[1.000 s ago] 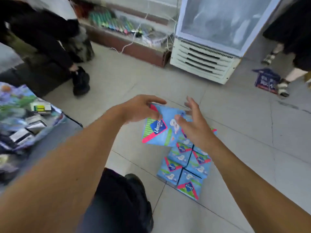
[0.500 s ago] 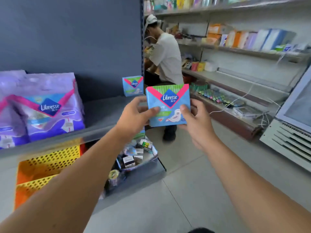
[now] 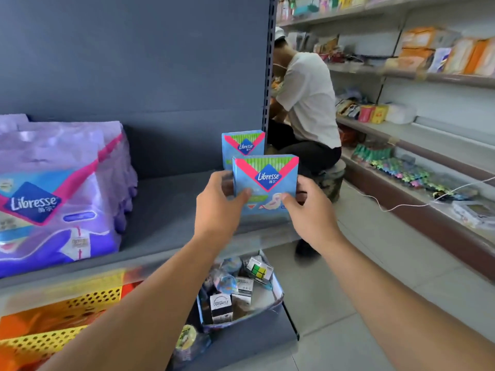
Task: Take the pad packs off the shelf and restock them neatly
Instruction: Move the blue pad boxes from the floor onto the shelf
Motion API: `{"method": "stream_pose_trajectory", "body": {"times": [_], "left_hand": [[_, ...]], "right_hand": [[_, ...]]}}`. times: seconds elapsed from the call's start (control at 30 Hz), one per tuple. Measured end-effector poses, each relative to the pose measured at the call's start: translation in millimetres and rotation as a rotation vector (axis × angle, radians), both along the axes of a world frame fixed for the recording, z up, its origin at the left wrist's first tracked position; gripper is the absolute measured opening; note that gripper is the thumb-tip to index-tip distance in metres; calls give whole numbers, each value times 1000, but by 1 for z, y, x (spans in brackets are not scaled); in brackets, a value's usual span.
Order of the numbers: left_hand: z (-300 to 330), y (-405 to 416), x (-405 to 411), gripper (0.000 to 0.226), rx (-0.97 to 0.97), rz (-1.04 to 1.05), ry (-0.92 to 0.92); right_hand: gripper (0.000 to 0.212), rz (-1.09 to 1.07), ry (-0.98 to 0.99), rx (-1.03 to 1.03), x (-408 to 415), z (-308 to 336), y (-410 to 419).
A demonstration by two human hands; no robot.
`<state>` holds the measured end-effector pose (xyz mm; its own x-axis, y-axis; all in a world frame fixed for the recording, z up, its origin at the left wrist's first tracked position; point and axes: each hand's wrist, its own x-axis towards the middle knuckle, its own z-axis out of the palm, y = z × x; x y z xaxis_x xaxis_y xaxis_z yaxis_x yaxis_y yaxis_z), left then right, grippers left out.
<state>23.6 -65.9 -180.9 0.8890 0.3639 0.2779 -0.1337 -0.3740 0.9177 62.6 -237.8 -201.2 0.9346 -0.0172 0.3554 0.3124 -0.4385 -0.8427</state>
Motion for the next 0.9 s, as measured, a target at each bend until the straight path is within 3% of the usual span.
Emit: {"method": "stream_pose_trajectory", "body": {"times": [0.2,0.37,0.47,0.77,0.9], "left_hand": [[-7,7,86,37,117,133,38],[-21,5,128,54,277,32,159],[-32,5,139,71,319,10,194],[-26,8,145,80,329,30,239],[-25,7,147,60,286,40,239]], "right_hand": [[36,96,54,-24,93,2,22],[46,136,88,-84,152,-13,32],[52,179,91,-108,169,-16,32],[70,256,126,-133,184,-19,40],[66,265,157,-232,188,-18,40]]}}
